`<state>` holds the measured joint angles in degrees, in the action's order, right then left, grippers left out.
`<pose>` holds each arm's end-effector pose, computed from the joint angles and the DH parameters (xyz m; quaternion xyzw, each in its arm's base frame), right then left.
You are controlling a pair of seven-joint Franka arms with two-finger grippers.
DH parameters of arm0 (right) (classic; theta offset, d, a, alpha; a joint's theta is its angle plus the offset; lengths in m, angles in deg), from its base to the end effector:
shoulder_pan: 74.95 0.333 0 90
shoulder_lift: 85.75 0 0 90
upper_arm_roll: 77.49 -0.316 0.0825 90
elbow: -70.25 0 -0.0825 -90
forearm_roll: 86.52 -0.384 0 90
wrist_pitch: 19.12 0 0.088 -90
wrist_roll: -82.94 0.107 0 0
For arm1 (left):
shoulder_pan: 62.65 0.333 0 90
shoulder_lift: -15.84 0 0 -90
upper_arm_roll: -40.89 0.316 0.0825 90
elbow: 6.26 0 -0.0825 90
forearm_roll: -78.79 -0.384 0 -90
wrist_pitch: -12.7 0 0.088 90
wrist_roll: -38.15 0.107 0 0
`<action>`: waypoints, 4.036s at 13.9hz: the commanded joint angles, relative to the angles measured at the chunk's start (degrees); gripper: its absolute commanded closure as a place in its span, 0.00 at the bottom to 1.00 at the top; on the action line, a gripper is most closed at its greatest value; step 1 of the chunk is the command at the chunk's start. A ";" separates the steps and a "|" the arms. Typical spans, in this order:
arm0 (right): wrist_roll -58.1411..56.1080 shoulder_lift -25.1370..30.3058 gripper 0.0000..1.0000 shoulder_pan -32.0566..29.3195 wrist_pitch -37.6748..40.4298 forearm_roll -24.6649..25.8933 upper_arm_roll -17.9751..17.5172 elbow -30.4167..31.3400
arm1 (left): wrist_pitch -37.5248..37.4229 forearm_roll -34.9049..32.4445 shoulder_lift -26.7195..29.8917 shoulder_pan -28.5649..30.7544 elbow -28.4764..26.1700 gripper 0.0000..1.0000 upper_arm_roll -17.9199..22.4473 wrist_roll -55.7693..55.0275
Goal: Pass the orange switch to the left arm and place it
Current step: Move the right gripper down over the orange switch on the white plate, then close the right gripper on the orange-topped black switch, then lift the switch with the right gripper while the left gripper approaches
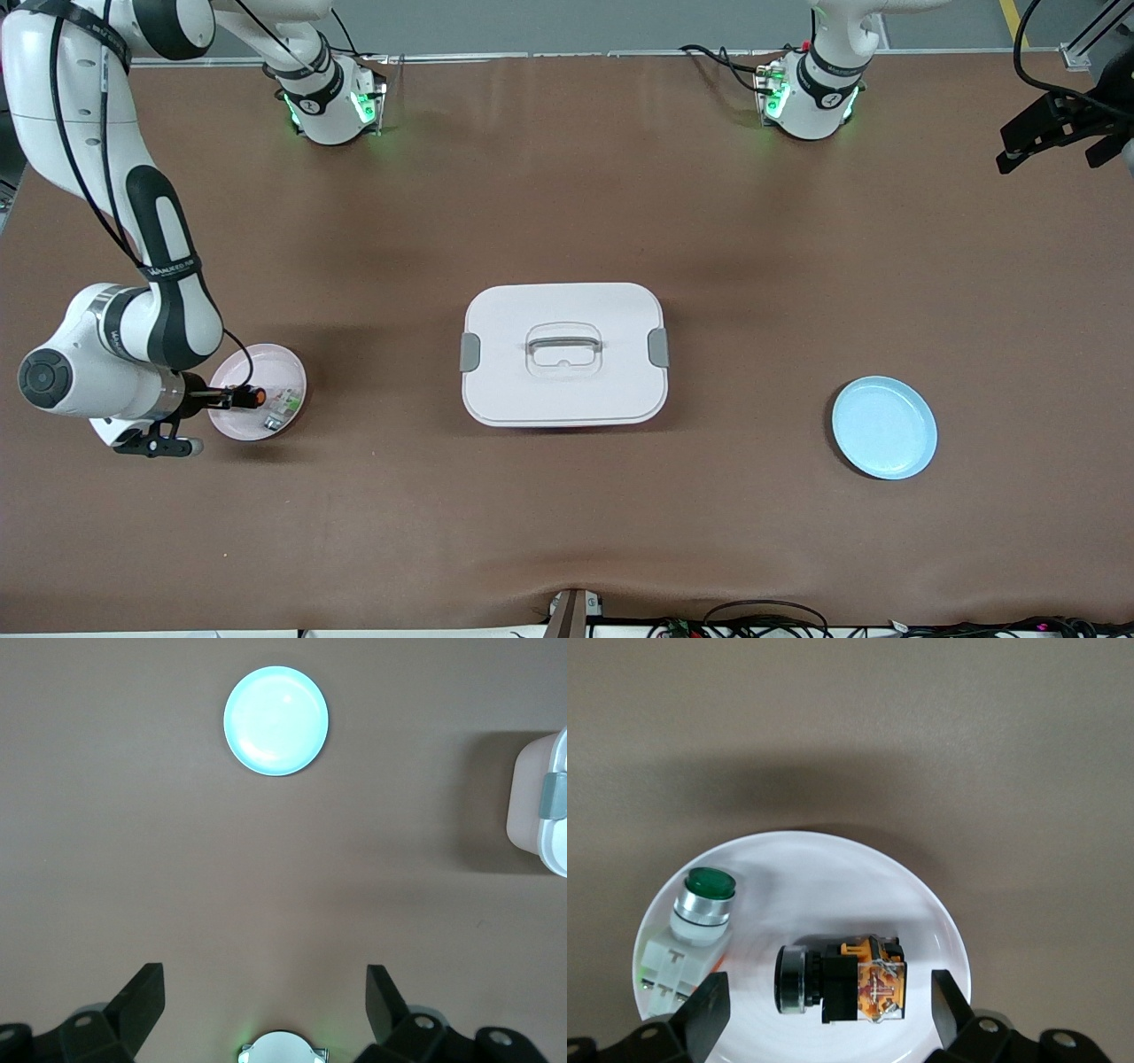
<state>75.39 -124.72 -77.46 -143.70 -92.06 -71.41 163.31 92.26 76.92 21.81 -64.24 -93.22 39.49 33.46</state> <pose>0.6712 -0.0895 0.2155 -0.9976 0.0293 0.0614 0.0127 0.5003 -0.0230 0.6884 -0.9996 -0.0177 0.0113 0.0182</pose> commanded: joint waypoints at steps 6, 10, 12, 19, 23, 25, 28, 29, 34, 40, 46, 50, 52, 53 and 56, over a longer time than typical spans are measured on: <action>-0.19 0.22 0.00 -0.83 -0.75 -2.54 -0.10 2.39 | -0.36 -0.24 1.50 0.27 -1.01 0.00 0.00 1.09; -0.19 -1.36 0.00 -1.09 -3.47 -3.69 -0.10 2.30 | -0.19 -0.24 1.50 0.71 -1.20 0.00 0.00 1.09; -0.19 -1.80 0.00 -1.18 -4.27 -3.69 -0.10 2.30 | 0.16 -0.24 1.15 0.79 -1.11 0.00 0.00 1.09; -0.27 -2.24 0.46 -1.09 -4.09 -3.69 -0.02 2.39 | 0.60 -0.24 1.67 0.71 -1.55 0.00 -0.18 1.00; -0.80 -1.98 0.73 -1.18 -3.39 -3.69 -0.10 2.39 | 0.60 -0.24 1.59 0.71 -2.25 0.00 -0.18 1.00; -0.63 -1.37 0.73 -1.00 -1.38 -3.61 -0.10 2.30 | 0.95 -0.24 1.50 0.62 -2.08 0.00 -0.18 1.00; -0.10 0.39 0.73 -0.91 5.99 -3.87 -0.28 0.37 | 1.75 -0.24 1.15 0.44 -2.34 0.00 -0.35 1.00; -0.10 1.61 0.73 -0.83 8.36 -4.91 -0.28 -0.33 | 1.75 -0.24 1.15 0.44 -2.34 0.00 -0.35 1.00; 9.98 7.41 0.73 1.36 19.44 -7.12 -0.98 -1.48 | 1.66 -0.16 1.76 0.62 -2.25 0.00 -0.44 1.09; 27.05 12.34 0.73 7.52 28.06 -16.23 -1.51 -2.62 | 1.57 -0.16 1.59 0.71 -2.43 0.00 -0.44 1.09; 38.12 12.69 0.73 10.07 30.71 -26.01 -1.60 -4.29 | 1.65 8.51 1.06 0.79 -1.81 0.00 0.00 1.27; 48.91 13.40 0.73 13.32 30.63 -33.65 -1.60 -6.04 | 3.15 11.62 0.00 -1.04 -1.81 0.00 -2.54 -0.04; 54.81 13.31 0.73 16.47 30.01 -36.73 -1.51 -7.63 | 3.06 11.62 0.09 -1.05 -1.73 0.00 -5.53 -0.93; 57.70 13.23 0.74 17.19 29.75 -39.52 -1.51 -8.42 | 3.06 11.97 0.09 -1.14 -1.64 0.00 -6.50 -1.63; 63.34 13.14 0.74 19.38 28.87 -46.40 -1.33 -9.91 | 3.33 11.88 -0.17 -1.23 -0.67 0.00 -11.59 -5.75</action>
<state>135.02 -112.13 -59.14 -114.32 -135.23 -73.32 154.03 95.26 88.00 21.59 -65.65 -94.79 30.20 29.90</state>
